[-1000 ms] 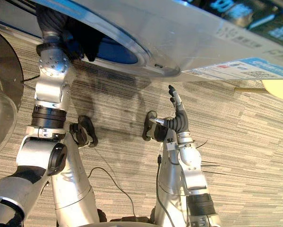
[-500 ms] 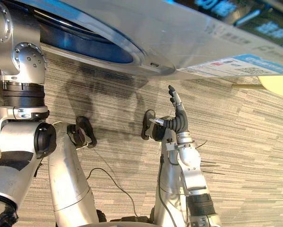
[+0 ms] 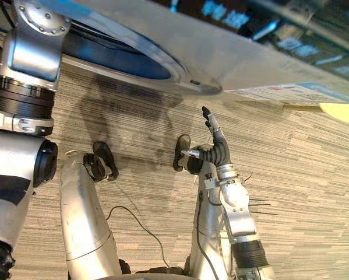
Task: Pick up the laundry basket with both hands and put the clothes into the washing machine.
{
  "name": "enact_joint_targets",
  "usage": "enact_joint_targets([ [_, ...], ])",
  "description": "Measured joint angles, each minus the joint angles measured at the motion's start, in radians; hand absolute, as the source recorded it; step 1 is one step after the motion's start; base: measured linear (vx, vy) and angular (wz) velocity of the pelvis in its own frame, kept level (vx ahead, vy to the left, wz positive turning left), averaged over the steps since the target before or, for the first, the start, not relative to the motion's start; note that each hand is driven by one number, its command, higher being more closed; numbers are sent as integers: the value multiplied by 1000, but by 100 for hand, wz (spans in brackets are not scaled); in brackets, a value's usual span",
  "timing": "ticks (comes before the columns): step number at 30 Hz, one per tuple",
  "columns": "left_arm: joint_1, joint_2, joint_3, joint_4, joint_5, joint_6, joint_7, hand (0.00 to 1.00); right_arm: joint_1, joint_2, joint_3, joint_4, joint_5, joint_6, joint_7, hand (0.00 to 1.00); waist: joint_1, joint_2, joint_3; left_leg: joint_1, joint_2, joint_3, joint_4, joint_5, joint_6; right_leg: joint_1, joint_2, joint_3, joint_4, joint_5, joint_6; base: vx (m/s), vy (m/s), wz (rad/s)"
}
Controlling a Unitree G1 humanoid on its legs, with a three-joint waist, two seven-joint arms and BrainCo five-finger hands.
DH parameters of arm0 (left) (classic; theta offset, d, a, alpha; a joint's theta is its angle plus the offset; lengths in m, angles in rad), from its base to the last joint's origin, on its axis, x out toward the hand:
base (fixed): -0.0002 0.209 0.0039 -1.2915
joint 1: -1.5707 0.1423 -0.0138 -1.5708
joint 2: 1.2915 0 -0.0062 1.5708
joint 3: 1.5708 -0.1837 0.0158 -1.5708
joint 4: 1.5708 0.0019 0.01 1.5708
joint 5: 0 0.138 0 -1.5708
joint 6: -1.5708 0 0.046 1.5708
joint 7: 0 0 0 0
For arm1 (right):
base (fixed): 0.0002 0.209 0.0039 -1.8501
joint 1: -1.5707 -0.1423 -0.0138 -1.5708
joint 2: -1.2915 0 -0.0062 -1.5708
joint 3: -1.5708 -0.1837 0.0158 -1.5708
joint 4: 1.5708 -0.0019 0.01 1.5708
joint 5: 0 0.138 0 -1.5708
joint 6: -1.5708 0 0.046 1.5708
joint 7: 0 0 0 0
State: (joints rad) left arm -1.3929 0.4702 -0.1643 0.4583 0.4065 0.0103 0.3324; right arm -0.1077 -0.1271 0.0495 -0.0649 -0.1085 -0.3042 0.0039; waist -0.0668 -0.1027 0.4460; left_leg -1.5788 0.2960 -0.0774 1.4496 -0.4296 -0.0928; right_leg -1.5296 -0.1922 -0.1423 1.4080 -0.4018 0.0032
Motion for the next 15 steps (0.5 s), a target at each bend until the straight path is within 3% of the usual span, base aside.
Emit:
enact_joint_targets([
  [8,252,-23,69,-159,-51,-32,46,0,0,0,3,0,-2,-3,-10,0,19,-4,-4,74,-18,-2,-66,26,-15,74,-9,-18,-39,-1,-1,17,-54,12],
  [15,768,-244,138,-312,-129,-61,7,0,55,-1,-1,2,-24,9,-24,0,61,-3,-9,330,-67,-2,-215,56,-39,332,-56,-60,-108,-45,-12,19,-89,40],
])
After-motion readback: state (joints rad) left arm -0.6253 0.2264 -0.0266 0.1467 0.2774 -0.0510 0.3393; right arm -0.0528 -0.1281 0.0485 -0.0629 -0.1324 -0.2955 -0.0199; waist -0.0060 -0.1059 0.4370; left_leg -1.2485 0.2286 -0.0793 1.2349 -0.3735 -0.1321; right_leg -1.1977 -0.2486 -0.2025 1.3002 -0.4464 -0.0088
